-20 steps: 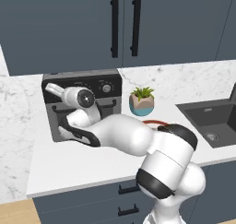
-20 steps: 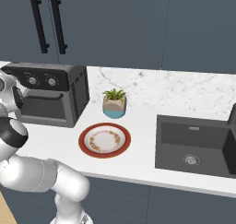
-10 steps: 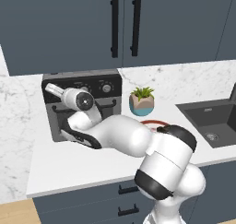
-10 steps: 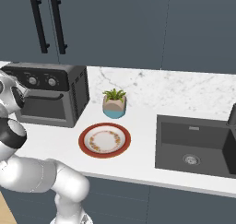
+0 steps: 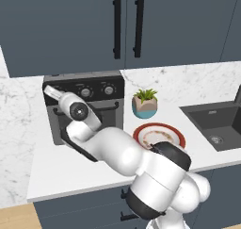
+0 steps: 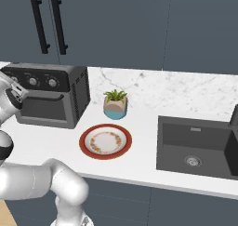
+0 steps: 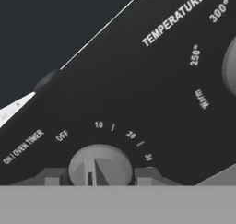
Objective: Pick up the kebab skewer and baguette bread, and place them inside the toaster oven. Close the toaster oven door and start by setting the timer.
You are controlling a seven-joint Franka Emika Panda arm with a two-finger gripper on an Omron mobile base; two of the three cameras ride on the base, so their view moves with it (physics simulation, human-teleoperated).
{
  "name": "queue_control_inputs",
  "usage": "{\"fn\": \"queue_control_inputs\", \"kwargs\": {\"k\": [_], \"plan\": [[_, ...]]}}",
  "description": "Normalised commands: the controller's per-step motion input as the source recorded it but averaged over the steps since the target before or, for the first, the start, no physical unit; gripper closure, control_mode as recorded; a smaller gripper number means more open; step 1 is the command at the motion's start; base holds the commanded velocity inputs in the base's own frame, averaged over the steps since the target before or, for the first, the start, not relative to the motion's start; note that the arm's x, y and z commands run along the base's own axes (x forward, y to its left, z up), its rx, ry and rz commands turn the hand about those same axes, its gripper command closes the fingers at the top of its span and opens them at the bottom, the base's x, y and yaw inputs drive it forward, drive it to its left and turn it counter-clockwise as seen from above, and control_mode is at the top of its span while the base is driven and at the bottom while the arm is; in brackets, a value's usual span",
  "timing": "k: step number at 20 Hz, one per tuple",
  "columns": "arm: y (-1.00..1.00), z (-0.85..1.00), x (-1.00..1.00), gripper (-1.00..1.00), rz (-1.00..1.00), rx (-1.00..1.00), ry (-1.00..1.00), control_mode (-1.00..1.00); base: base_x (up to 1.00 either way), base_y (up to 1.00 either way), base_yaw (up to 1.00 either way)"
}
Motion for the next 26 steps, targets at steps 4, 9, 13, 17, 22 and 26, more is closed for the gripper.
{"fn": "queue_control_inputs", "kwargs": {"k": [4, 9, 13, 17, 22, 26], "plan": [[0.0, 0.0, -0.01, 1.0, 0.0, 0.0, -0.02, -1.0, 0.0, 0.0, 0.0], [0.0, 0.0, -0.15, 1.0, 0.0, 0.0, -0.1, -1.0, 0.0, 0.0, 0.0], [0.0, -0.01, -0.25, 1.0, 0.01, 0.06, -0.13, -1.0, 0.0, 0.0, 0.0], [0.0, 0.0, -0.24, 1.0, 0.0, 0.16, -0.1, -1.0, 0.0, 0.0, 0.0], [0.0, 0.0, -0.15, 1.0, -0.02, 0.26, -0.1, -1.0, 0.0, 0.0, 0.0], [0.0, 0.0, -0.16, 1.0, -0.05, 0.34, -0.13, -1.0, 0.0, 0.0, 0.0]]}}
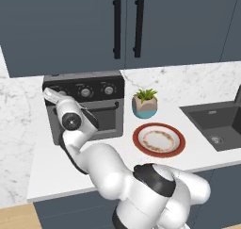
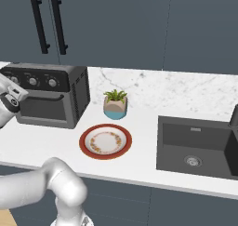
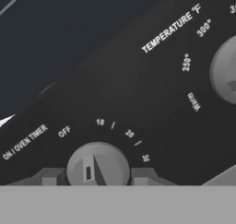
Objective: Pick up the kebab skewer and baguette bread, and place them inside the toaster oven. Close the toaster oven door and start by setting the timer.
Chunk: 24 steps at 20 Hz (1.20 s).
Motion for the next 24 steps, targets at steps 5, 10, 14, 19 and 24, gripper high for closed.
{"fn": "queue_control_inputs", "kwargs": {"k": [5, 10, 14, 19, 24], "plan": [[-0.01, 0.0, -0.2, 1.0, -0.01, 0.37, -0.19, -1.0, 0.0, 0.0, 0.0], [-0.04, 0.0, -0.25, 1.0, 0.0, 0.38, -0.18, -1.0, 0.0, 0.0, 0.0], [-0.03, 0.0, -0.12, 1.0, 0.0, 0.31, -0.1, -1.0, 0.0, 0.0, 0.0], [-0.06, 0.0, -0.08, 1.0, 0.01, 0.29, -0.08, -1.0, 0.0, 0.0, 0.0], [-0.15, 0.0, -0.06, 1.0, 0.01, 0.33, -0.07, -1.0, 0.0, 0.0, 0.0]]}}
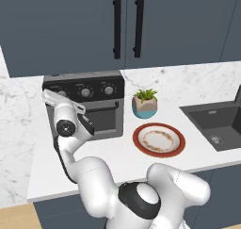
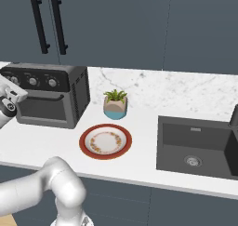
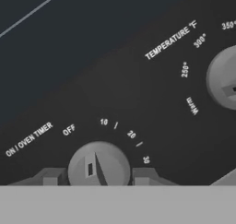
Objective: Pick up the kebab skewer and baguette bread, and place them inside the toaster oven. Close the toaster oven door and start by setting the timer.
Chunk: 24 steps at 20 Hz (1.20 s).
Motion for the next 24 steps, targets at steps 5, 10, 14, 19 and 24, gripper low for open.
{"fn": "queue_control_inputs", "kwargs": {"k": [5, 10, 14, 19, 24], "plan": [[-0.25, 0.0, -0.07, 1.0, 0.15, 0.31, -0.08, -1.0, 0.0, 0.0, 0.0], [-0.27, 0.0, -0.04, 1.0, 0.26, 0.26, -0.07, -1.0, 0.0, 0.0, 0.0], [-0.27, 0.0, -0.06, 1.0, 0.31, 0.24, -0.11, -1.0, 0.0, 0.0, 0.0], [-0.21, 0.0, -0.06, 1.0, 0.35, 0.24, -0.18, -1.0, 0.0, 0.0, 0.0], [-0.13, 0.0, -0.1, 1.0, 0.2, 0.15, -0.29, -1.0, 0.0, 0.0, 0.0]]}}
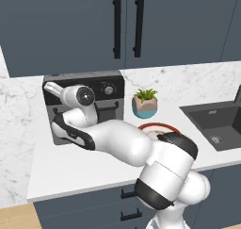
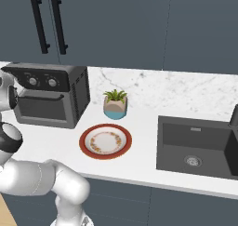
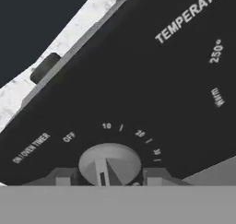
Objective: Pick up the kebab skewer and baguette bread, and place them inside the toaster oven. Close the toaster oven door and start by setting the timer.
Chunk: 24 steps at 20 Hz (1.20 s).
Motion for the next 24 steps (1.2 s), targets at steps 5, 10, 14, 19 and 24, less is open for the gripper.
{"fn": "queue_control_inputs", "kwargs": {"k": [5, 10, 14, 19, 24], "plan": [[-0.12, 0.0, -0.1, 1.0, 0.13, 0.14, -0.28, -1.0, 0.0, 0.0, 0.0], [-0.12, 0.0, -0.07, 1.0, 0.03, 0.12, -0.27, -1.0, 0.0, 0.0, 0.0], [-0.06, 0.0, -0.09, 1.0, 0.01, 0.1, -0.22, -1.0, 0.0, 0.0, 0.0], [0.0, 0.0, -0.03, 1.0, 0.0, 0.04, -0.17, -1.0, 0.0, 0.0, 0.0], [-0.05, 0.0, -0.08, 1.0, 0.01, 0.15, -0.36, -1.0, 0.0, 0.0, 0.0]]}}
